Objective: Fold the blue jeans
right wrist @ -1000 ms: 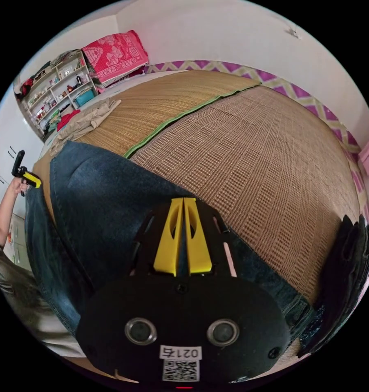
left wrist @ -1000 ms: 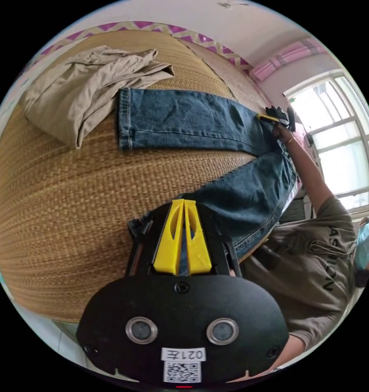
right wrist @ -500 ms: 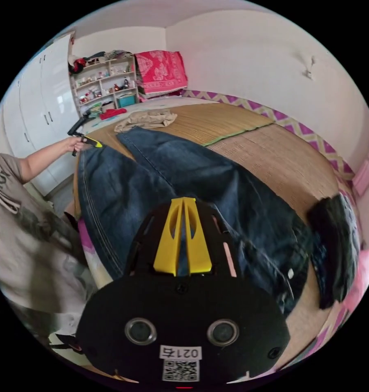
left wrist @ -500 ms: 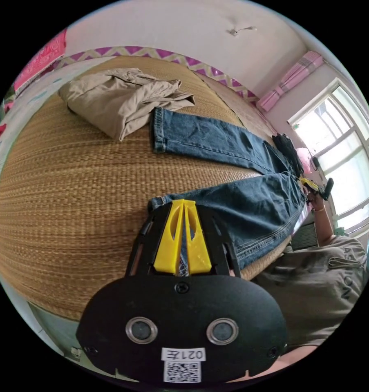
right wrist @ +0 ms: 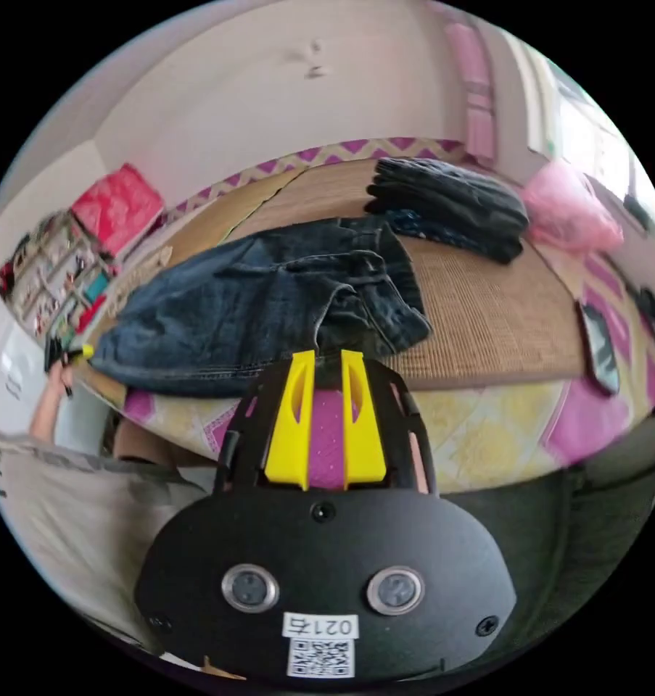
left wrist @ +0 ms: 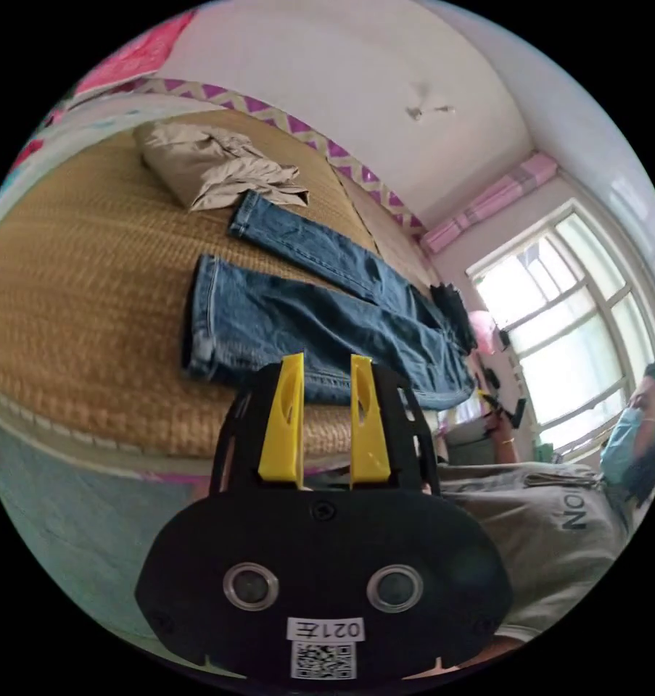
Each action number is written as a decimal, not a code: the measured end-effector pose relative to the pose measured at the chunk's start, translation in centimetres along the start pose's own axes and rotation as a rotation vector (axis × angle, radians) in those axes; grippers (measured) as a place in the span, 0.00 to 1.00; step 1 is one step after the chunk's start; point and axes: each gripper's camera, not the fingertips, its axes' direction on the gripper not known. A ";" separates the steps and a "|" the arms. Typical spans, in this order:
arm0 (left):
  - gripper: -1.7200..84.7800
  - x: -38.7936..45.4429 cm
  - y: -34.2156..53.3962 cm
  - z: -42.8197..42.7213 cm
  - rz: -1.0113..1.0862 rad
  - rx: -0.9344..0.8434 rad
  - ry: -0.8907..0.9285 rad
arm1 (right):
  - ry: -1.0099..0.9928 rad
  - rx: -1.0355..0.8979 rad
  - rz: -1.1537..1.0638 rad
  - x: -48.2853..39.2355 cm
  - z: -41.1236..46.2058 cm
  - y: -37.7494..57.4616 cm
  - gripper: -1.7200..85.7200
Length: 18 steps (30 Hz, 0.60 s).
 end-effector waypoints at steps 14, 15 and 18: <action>0.13 -3.2 14.0 -1.2 -0.337 0.274 0.038 | -0.323 0.144 0.558 10.4 6.0 14.8 0.11; 0.13 -3.4 14.3 -1.2 -0.357 0.275 0.051 | -0.338 0.152 0.575 11.0 6.6 15.5 0.11; 0.14 -3.6 15.0 -1.1 -0.393 0.263 0.075 | -0.390 0.175 0.625 12.5 7.3 17.5 0.11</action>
